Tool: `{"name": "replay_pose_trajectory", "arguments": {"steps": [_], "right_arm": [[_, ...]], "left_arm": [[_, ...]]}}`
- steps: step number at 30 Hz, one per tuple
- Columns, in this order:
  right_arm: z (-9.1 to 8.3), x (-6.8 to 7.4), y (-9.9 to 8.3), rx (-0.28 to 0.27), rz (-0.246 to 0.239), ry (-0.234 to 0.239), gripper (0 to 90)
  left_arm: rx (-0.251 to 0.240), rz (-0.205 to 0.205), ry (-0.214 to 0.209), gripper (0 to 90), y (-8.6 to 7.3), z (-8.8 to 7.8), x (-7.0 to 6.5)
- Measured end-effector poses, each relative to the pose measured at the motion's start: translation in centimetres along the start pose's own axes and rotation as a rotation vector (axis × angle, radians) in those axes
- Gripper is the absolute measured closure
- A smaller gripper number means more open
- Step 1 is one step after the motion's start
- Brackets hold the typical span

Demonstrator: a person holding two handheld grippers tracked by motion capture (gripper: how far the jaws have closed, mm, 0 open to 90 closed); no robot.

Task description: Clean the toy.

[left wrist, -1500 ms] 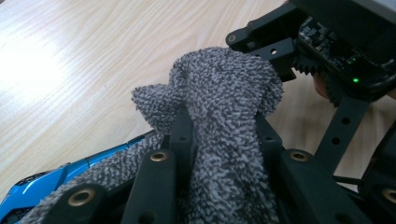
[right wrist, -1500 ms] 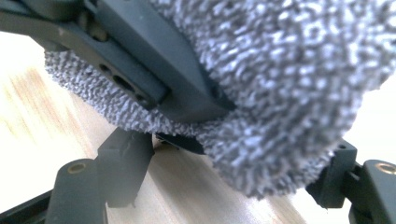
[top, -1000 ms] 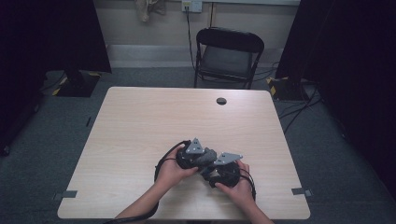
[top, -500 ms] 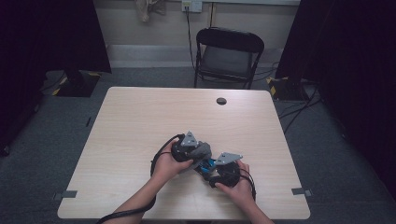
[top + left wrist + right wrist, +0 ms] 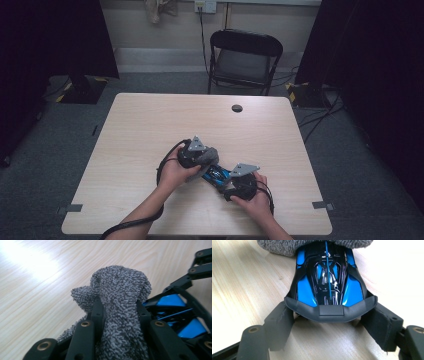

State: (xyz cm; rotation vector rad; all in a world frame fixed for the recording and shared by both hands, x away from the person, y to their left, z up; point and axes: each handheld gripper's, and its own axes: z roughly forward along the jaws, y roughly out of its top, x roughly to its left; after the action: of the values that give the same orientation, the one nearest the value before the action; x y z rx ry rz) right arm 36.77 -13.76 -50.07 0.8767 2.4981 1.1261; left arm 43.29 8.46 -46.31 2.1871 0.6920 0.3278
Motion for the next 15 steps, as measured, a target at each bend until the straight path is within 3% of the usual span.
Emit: {"name": "replay_pose_trajectory", "arguments": {"steps": [5,15], "right_arm": [[0.0,0.0,0.0,0.000,0.000,0.000,26.8],[0.0,0.0,0.0,-0.001,0.001,0.000,26.8]], "left_arm": [[0.007,-0.004,0.020,69.0,-0.3,-0.1,0.7],[0.011,-0.065,0.057,69.0,-1.4,-0.4,2.5]]}}
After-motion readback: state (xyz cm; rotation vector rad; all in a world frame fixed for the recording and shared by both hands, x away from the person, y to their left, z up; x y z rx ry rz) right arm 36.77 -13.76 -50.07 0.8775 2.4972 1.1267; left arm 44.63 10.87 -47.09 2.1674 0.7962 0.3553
